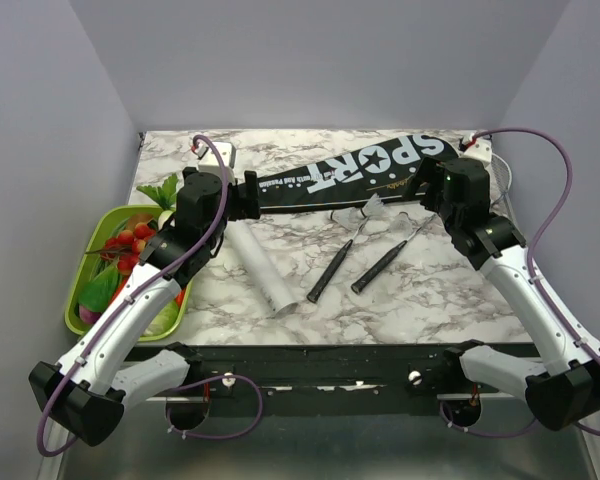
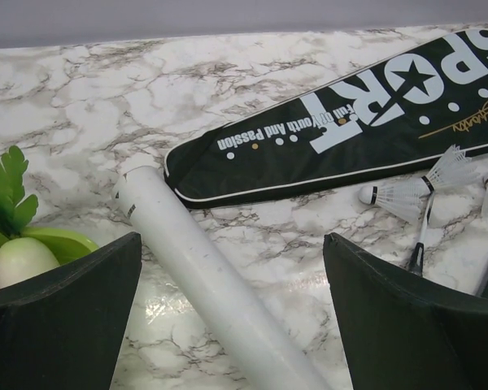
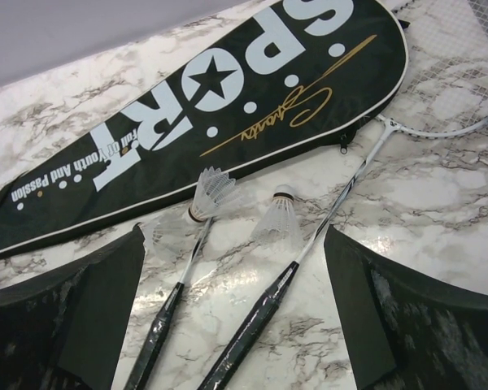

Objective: Pack up the badminton gear

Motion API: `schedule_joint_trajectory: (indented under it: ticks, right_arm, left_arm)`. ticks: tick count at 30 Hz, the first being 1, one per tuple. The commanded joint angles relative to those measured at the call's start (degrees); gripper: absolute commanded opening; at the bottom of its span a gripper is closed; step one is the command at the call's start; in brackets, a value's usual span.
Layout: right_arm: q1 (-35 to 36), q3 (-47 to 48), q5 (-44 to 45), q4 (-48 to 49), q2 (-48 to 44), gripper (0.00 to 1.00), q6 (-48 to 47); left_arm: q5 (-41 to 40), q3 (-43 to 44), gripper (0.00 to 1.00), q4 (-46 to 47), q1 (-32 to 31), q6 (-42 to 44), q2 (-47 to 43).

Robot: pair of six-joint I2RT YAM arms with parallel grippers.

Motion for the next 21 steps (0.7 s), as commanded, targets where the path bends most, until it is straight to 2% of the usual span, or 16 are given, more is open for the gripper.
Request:
schedule_joint_trajectory:
  ticks: [1,11,21]
  right_arm:
    - [0.2,1.9,1.4,-3.4,1.1,1.00,0.6]
    - [0.1,-1.1,-4.5,1.1,-0.4,1.00,-2.1]
    - [0.2,0.9,-17.3,-0.5,3.4,1.00,-5.2]
  left_arm:
    - [-2.3,0.3,0.99,-0.8,0.0,-1.3,-0.1]
    - [-3.4,2.7,0.99,-4.3,0.0,-4.3,1.9]
    - [-12.7,11.0,0.99,-18.6,0.1,-25.3,13.5]
